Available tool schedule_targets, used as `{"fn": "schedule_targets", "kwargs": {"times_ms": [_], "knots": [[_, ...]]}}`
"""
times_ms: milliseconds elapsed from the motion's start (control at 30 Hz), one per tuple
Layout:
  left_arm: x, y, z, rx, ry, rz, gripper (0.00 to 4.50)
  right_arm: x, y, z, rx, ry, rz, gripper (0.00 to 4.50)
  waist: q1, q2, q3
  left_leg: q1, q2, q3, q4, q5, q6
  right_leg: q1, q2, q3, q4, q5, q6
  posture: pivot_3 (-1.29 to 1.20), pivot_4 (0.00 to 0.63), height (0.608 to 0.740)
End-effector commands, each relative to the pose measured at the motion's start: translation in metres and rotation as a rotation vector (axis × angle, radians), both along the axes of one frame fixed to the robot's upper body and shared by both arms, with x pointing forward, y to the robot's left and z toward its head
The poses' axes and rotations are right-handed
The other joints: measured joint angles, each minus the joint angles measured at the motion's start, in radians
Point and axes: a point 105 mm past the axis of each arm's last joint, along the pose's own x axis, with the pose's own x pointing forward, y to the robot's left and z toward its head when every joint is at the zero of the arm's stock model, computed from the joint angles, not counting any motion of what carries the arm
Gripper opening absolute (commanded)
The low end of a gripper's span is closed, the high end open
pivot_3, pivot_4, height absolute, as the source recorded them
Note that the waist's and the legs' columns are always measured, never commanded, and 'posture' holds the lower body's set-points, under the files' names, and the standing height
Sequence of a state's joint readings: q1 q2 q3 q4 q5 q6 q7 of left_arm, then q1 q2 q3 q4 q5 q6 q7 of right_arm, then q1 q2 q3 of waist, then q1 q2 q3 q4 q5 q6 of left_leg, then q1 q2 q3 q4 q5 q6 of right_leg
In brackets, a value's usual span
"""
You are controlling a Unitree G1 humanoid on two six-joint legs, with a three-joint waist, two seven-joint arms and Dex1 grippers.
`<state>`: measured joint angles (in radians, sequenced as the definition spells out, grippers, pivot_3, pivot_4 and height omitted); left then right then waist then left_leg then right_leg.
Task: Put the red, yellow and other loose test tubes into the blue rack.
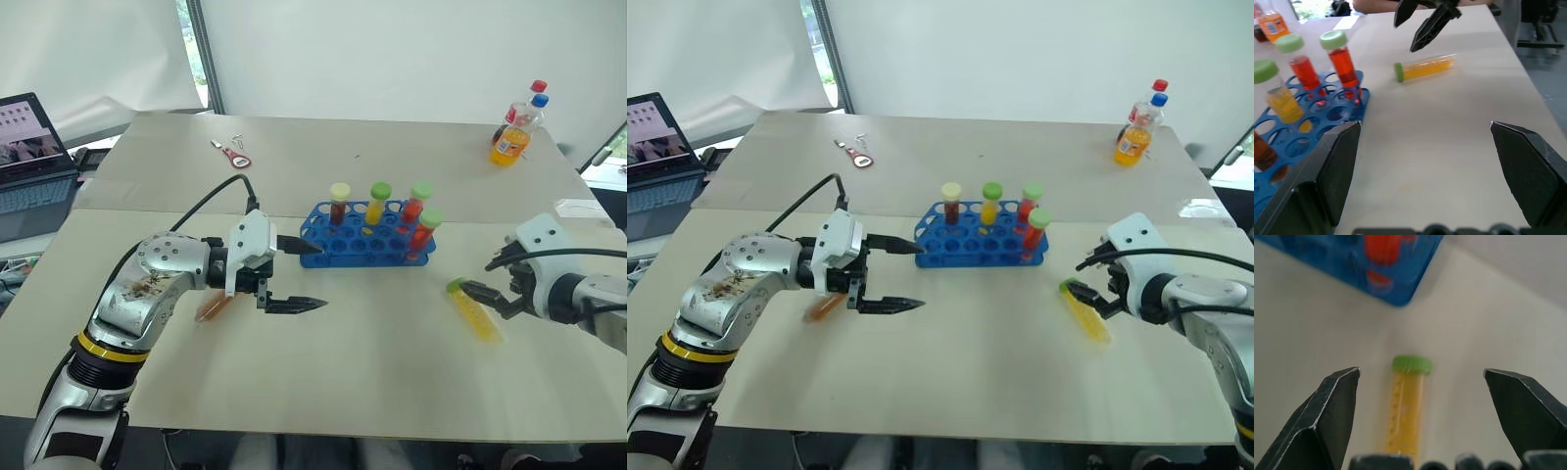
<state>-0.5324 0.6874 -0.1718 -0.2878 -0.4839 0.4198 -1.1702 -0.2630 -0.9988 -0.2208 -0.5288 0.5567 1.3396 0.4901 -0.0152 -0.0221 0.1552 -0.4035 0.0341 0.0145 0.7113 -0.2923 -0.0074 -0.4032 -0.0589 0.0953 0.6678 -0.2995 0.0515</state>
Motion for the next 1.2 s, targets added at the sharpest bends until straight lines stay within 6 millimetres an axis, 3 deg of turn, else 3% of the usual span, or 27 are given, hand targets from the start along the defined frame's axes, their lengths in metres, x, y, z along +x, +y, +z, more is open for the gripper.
{"fn": "schedule_targets", "kwargs": {"times_ms": [33,333,433,667,700,800,900,1033,1200], "knots": [[-0.014,-0.006,0.0,0.017,-0.044,-0.072,4.5,0.005,-0.005,-0.009,-0.015,0.085,-0.021,4.48,0.002,0.0,0.0,-0.001,0.0,-0.001,0.0,0.0,0.0,0.0,0.0,0.0,-0.001,0.0,0.0,0.0,0.15,0.723],[-0.02,-0.009,-0.005,0.01,-0.042,-0.09,4.5,0.014,-0.009,-0.033,-0.076,0.249,0.044,4.48,0.002,0.0,0.0,-0.003,0.0,-0.003,0.0,0.0,0.001,-0.001,-0.001,-0.001,-0.003,0.0,0.0,0.0,0.15,0.723],[-0.02,-0.011,-0.006,0.006,-0.051,-0.087,4.5,0.015,-0.01,-0.035,-0.084,0.294,0.068,3.7,0.002,0.0,0.0,-0.003,0.0,-0.003,0.0,0.0,0.001,-0.001,-0.001,-0.001,-0.002,0.0,0.0,0.0,0.15,0.723],[-0.019,-0.015,-0.008,0.009,-0.071,-0.082,4.5,0.016,-0.012,-0.039,-0.088,0.368,0.102,1.23,0.003,0.0,0.0,-0.003,0.0,-0.003,0.0,0.0,0.001,-0.001,-0.001,-0.001,-0.002,0.0,0.0,0.0,0.15,0.723],[-0.019,-0.016,-0.008,0.01,-0.072,-0.082,4.5,0.016,-0.012,-0.04,-0.09,0.372,0.105,1.02,0.003,0.0,0.0,-0.003,0.0,-0.003,0.0,0.0,0.001,-0.001,-0.001,-0.001,-0.002,0.0,0.0,0.0,0.15,0.723],[-0.017,-0.016,-0.007,0.006,-0.069,-0.074,4.5,0.016,-0.011,-0.035,-0.078,0.376,0.125,1.0,0.003,0.0,0.0,-0.003,0.0,-0.004,0.0,0.0,0.001,-0.001,-0.001,-0.002,-0.002,0.0,0.0,0.0,0.15,0.723],[-0.007,-0.007,-0.002,-0.028,-0.042,0.004,4.5,0.012,0.013,-0.003,0.028,0.274,0.258,1.0,0.004,0.001,0.001,-0.003,0.0,-0.004,0.0,0.0,0.001,-0.002,-0.001,-0.002,-0.002,0.0,0.0,0.0,0.15,0.723],[0.005,0.008,0.005,-0.078,-0.042,0.093,4.5,-0.001,0.045,0.021,0.139,0.09,0.424,1.0,0.003,0.001,0.001,-0.003,0.0,-0.006,0.0,0.0,0.002,-0.002,0.0,-0.003,0.0,0.0,0.0,0.0,0.15,0.723],[0.026,0.027,0.012,-0.117,-0.082,0.212,4.5,0.001,0.097,0.052,0.392,-0.402,0.504,1.0,0.003,0.0,0.001,-0.003,-0.001,-0.009,0.001,0.0,0.001,-0.001,-0.001,-0.004,0.001,0.0,0.0,0.0,0.15,0.723]]}}
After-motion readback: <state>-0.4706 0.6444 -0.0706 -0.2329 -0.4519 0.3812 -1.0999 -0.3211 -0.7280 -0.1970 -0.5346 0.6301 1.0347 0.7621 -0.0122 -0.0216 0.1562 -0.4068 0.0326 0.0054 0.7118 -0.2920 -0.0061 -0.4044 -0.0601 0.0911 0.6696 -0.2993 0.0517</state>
